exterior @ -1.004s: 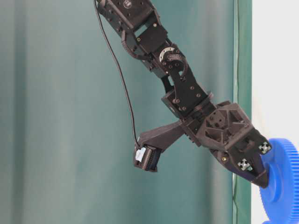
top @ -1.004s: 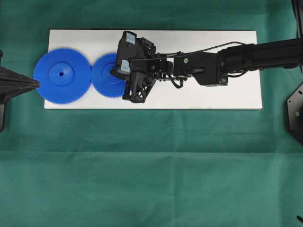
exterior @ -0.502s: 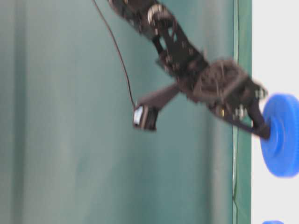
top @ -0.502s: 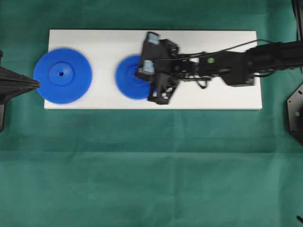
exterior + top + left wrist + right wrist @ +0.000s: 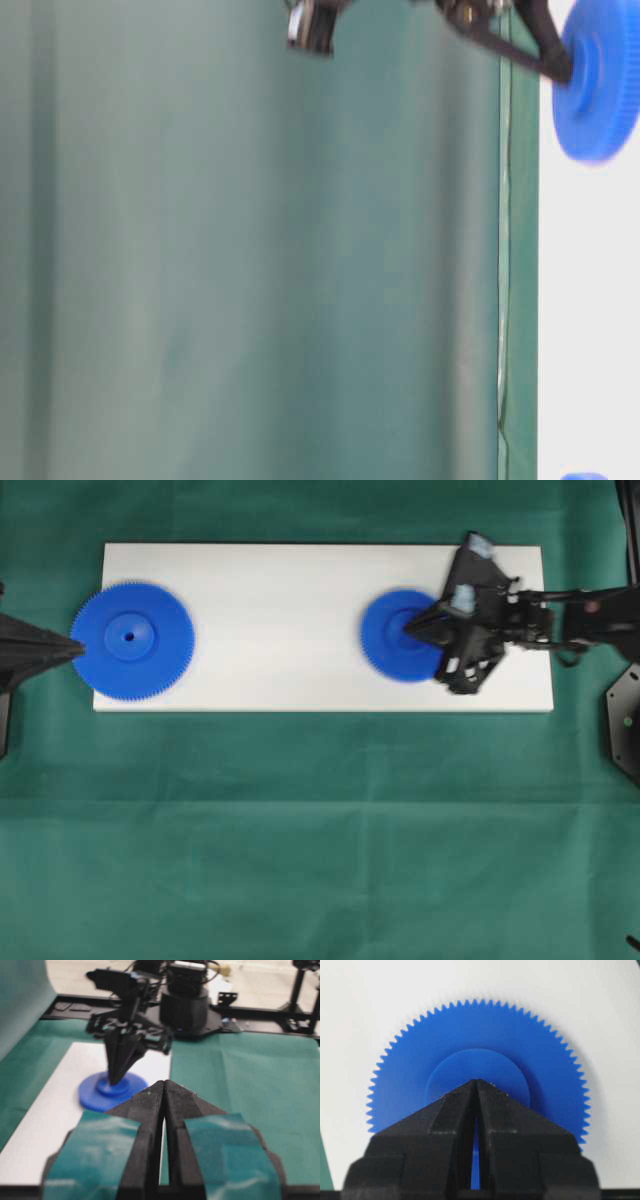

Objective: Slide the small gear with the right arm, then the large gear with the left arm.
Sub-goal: 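Slide the small blue gear back right to its starting spot, then lift the right gripper off the gear and retract it right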

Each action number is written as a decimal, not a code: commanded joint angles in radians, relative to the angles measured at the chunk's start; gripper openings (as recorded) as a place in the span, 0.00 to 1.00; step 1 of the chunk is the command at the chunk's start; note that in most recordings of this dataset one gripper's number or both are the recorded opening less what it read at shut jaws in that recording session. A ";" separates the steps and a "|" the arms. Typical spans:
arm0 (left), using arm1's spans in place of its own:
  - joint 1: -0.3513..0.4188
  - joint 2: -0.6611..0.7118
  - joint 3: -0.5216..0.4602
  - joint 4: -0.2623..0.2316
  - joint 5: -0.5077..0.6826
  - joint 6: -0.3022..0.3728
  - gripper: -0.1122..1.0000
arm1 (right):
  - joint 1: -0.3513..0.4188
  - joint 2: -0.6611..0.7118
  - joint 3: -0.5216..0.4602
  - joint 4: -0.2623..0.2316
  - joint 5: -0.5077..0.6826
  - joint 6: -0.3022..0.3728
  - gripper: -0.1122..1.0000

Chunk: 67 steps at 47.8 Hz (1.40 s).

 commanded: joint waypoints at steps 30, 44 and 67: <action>0.041 0.020 -0.018 -0.003 -0.005 -0.017 0.10 | -0.081 -0.319 0.273 0.012 0.077 0.077 0.56; 0.041 0.021 -0.015 -0.003 -0.005 -0.017 0.10 | -0.081 -0.339 0.270 0.012 0.103 0.080 0.56; 0.041 0.089 -0.032 -0.003 -0.005 -0.017 0.10 | -0.081 -0.518 0.213 -0.025 0.206 0.077 0.56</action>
